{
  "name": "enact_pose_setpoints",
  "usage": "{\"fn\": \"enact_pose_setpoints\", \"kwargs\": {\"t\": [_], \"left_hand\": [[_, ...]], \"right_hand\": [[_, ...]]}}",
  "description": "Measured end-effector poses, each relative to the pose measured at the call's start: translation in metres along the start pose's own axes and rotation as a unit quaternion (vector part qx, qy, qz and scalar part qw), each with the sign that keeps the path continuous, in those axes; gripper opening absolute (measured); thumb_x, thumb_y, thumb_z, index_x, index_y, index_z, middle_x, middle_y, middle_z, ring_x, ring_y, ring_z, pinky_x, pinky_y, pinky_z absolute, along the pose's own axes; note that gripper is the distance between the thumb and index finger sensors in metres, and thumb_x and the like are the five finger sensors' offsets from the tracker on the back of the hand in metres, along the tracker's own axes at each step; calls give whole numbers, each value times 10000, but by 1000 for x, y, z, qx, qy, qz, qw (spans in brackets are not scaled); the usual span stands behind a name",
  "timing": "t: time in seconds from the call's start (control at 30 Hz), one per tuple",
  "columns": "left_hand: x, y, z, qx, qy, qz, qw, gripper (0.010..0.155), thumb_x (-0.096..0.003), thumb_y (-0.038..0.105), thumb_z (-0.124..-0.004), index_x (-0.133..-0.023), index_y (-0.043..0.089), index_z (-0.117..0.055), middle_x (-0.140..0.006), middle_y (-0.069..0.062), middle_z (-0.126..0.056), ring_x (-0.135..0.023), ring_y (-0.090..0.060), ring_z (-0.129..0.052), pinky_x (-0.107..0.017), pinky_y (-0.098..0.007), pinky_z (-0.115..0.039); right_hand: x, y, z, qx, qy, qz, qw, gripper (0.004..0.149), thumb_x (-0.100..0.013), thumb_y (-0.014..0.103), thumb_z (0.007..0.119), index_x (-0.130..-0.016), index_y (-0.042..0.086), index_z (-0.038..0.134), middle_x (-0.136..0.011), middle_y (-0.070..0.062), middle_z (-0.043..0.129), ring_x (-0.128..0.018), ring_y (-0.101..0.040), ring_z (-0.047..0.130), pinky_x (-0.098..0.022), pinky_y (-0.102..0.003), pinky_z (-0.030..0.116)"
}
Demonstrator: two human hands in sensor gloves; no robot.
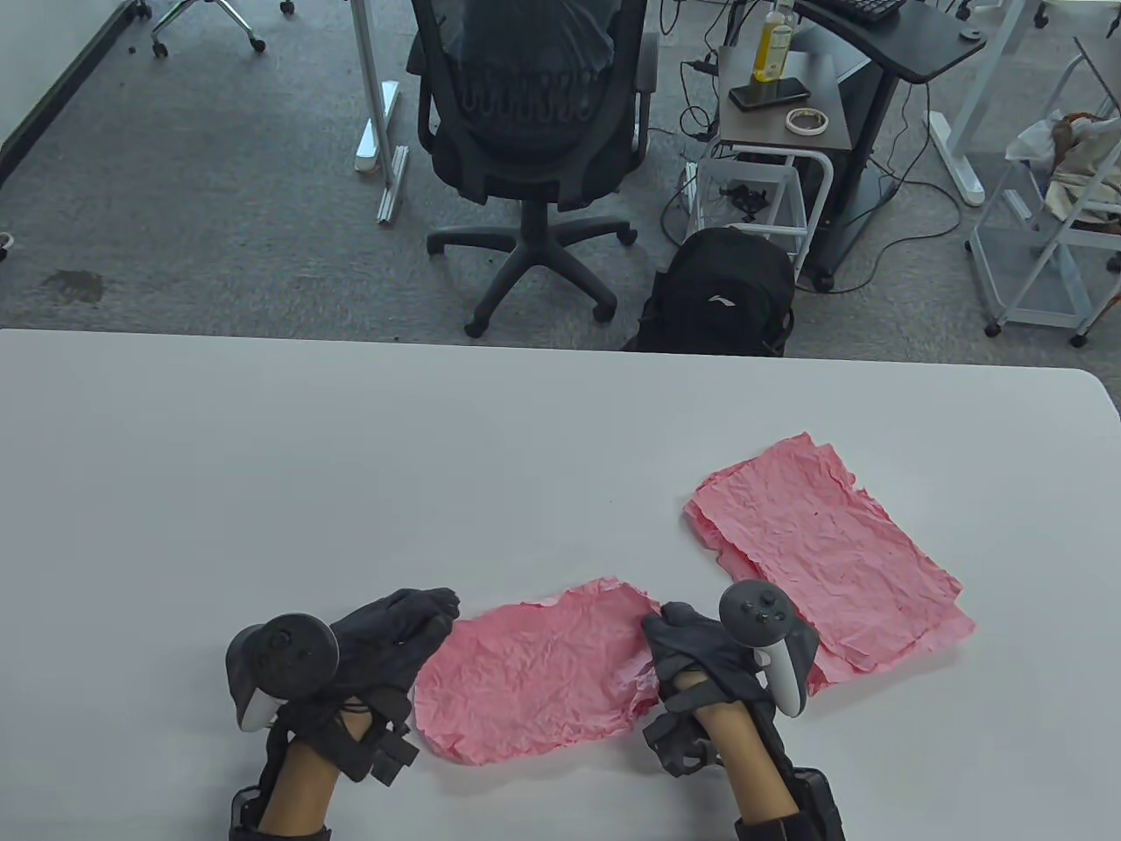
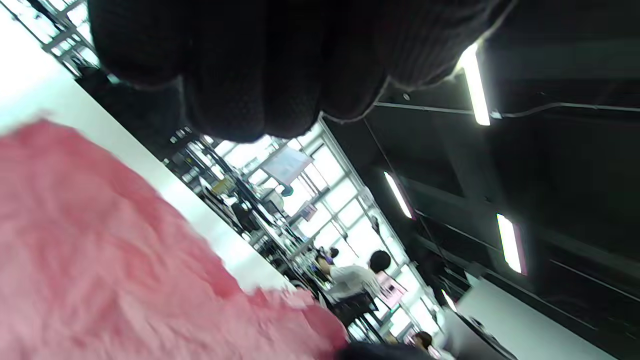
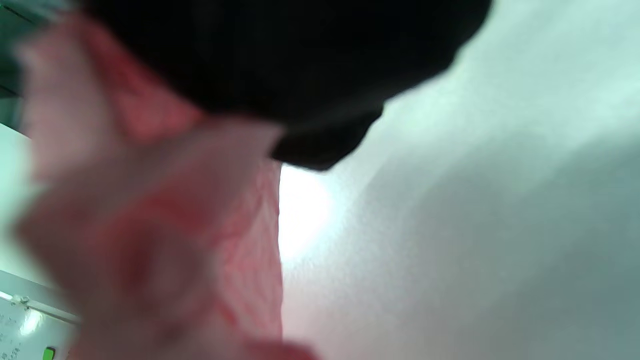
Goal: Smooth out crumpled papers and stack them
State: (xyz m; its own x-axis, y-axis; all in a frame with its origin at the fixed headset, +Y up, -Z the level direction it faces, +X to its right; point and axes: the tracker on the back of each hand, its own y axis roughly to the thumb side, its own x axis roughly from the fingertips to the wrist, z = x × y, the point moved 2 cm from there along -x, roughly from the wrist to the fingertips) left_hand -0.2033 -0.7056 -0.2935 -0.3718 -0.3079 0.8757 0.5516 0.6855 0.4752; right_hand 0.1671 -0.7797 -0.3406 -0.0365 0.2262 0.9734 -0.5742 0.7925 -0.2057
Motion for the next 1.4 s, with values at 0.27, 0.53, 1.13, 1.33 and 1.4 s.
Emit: {"fn": "enact_pose_setpoints", "kwargs": {"t": [0.27,0.53,1.13,1.33,1.4], "left_hand": [[-9,-16,-75,-312,-258,41,914,480,-503,412,-845,-975,329,-817,-1045,14,-812,-984,-313,-838,-723,-593,-640],[-5,-32,-71,-243,-297,111,917,576,-480,461,-882,-1013,270,-775,-1145,-19,-608,-1111,-332,-603,-753,-624,-550],[1,-53,-45,-184,-277,182,925,493,-496,516,-805,-661,91,-990,-1128,-46,-610,-1123,-378,-527,-760,-627,-515],[-1,-47,-54,-247,-298,162,908,434,-452,465,-905,-751,151,-910,-1147,-39,-557,-1128,-372,-526,-764,-631,-516],[-2,-45,-56,-266,-300,161,902,440,-447,431,-922,-789,159,-880,-1148,-37,-548,-1125,-369,-534,-763,-628,-520]], "right_hand": [[6,16,-7,34,-37,-81,995,477,-505,331,830,-889,69,726,-508,-94,980,-66,-167,985,-20,-337,854],[25,44,-19,134,-138,-198,961,577,-500,291,863,-1001,148,615,-897,-206,786,-579,-411,920,-386,-535,781],[20,43,60,375,112,-104,914,598,-443,350,919,-977,208,690,-916,-159,717,-866,-446,642,-604,-689,519],[12,35,50,348,79,-86,930,598,-447,365,910,-982,230,678,-967,-157,657,-893,-459,587,-609,-684,504],[10,35,50,353,91,-85,927,584,-454,338,903,-982,229,678,-967,-160,658,-892,-459,589,-613,-687,497]]}}
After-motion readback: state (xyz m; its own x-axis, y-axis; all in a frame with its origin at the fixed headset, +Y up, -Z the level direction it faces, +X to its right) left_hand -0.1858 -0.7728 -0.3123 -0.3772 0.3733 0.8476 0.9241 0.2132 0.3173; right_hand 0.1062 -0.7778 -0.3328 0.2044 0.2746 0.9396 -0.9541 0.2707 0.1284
